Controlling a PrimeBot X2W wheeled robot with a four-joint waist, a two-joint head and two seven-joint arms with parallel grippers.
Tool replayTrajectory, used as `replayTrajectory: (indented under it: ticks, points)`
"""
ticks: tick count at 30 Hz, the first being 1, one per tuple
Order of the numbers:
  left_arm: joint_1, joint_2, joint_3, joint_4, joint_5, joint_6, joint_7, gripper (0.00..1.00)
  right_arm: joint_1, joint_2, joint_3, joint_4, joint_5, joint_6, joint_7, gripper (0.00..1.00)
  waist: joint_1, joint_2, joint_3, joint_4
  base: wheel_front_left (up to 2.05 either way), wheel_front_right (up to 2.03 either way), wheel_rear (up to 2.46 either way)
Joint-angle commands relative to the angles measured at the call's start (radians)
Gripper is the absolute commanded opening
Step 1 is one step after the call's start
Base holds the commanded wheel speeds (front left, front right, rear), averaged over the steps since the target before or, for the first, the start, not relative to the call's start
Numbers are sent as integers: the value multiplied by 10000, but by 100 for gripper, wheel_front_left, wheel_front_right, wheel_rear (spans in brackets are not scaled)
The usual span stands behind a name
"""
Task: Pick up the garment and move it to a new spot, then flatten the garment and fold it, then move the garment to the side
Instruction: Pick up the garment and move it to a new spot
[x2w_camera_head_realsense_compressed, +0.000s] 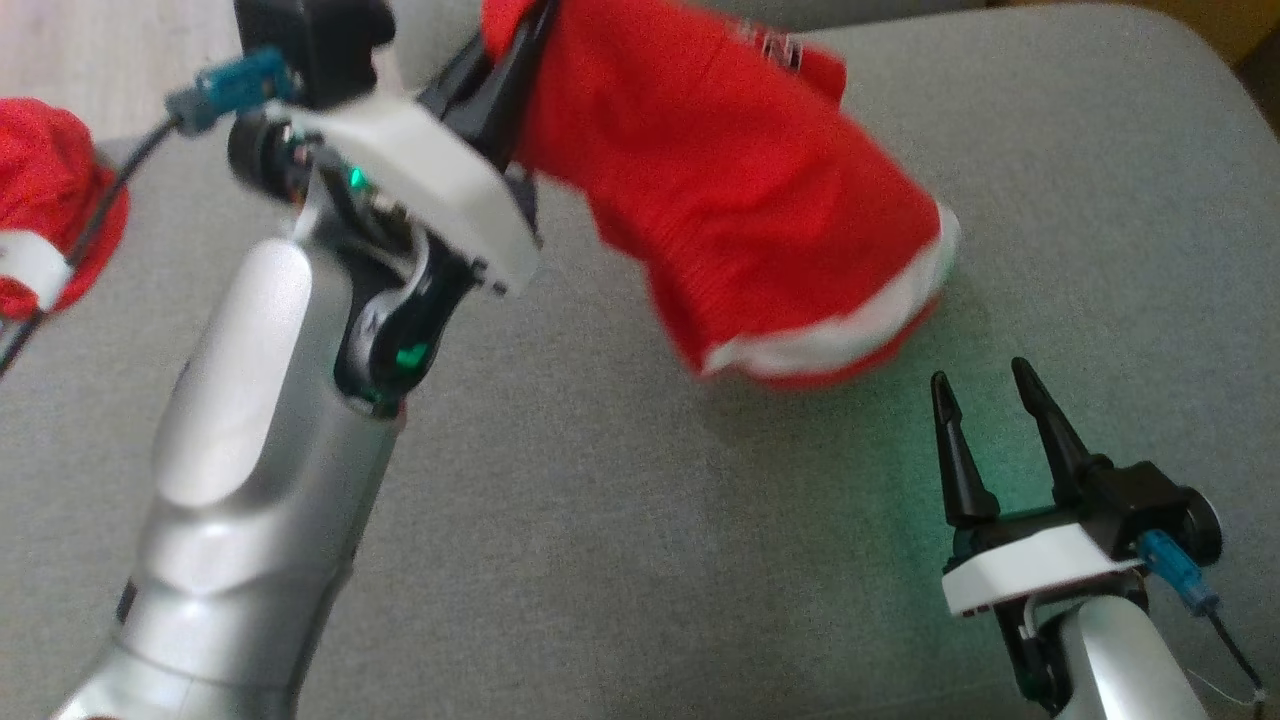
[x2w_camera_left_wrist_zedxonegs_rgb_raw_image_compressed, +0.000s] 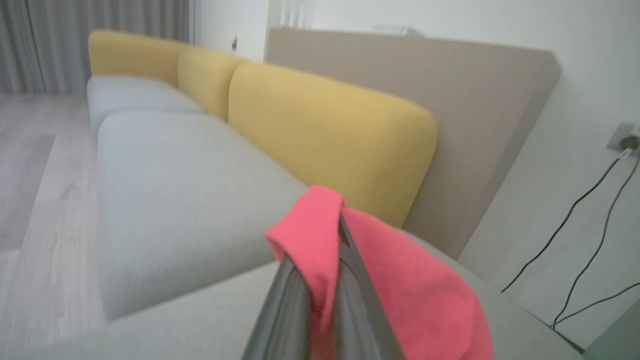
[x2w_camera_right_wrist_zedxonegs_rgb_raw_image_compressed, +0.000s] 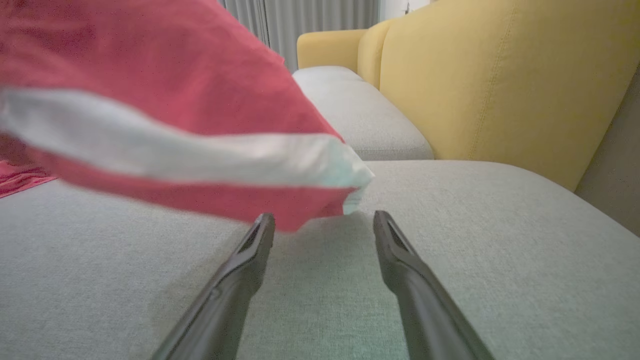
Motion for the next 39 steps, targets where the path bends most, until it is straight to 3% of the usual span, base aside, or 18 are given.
replayTrajectory:
  ticks: [1,10,15,16,17,18,19,31,39]
  points:
    - [140,449,444,6,49,75,24,0,-359,-29,246,-387,111,-7,-117,100,-1,0,339,-141,0,0,0]
    - [689,1541,322,2832,1262,80,-1454,0,-929,-29,575,-541,109,-7,-117,100,-1,0,1563,-557,0,0,0]
    - [196,1677,297,4069,1774,139,-2685,0,-1132,-29,670,-585,74,-7,-118,100,-1,0,1934,-712,0,0,0]
    - [101,1657,268,4277,1832,133,-2862,5,-1152,-29,677,-588,72,-7,-118,100,-1,0,1963,-721,0,0,0]
    - [17,1621,248,4471,1861,121,-3023,37,-1163,-29,681,-586,67,-7,-118,100,-1,0,1975,-723,0,0,0]
    - [-52,1576,224,4651,1874,101,-3165,84,-1165,-29,680,-581,61,-7,-118,100,-1,0,1973,-718,0,0,0]
    - [-101,1504,195,4816,1872,76,-3317,100,-1150,-29,660,-569,51,-7,-118,100,-1,0,1938,-686,0,0,0]
    - [732,849,-22,5232,1723,-35,-5256,100,-694,-29,336,-438,-116,-7,-118,100,-1,0,778,63,0,0,0]
    - [3409,412,242,4228,1370,691,-6516,100,35,-29,-123,-333,-327,-7,-118,100,-1,0,-641,731,0,0,0]
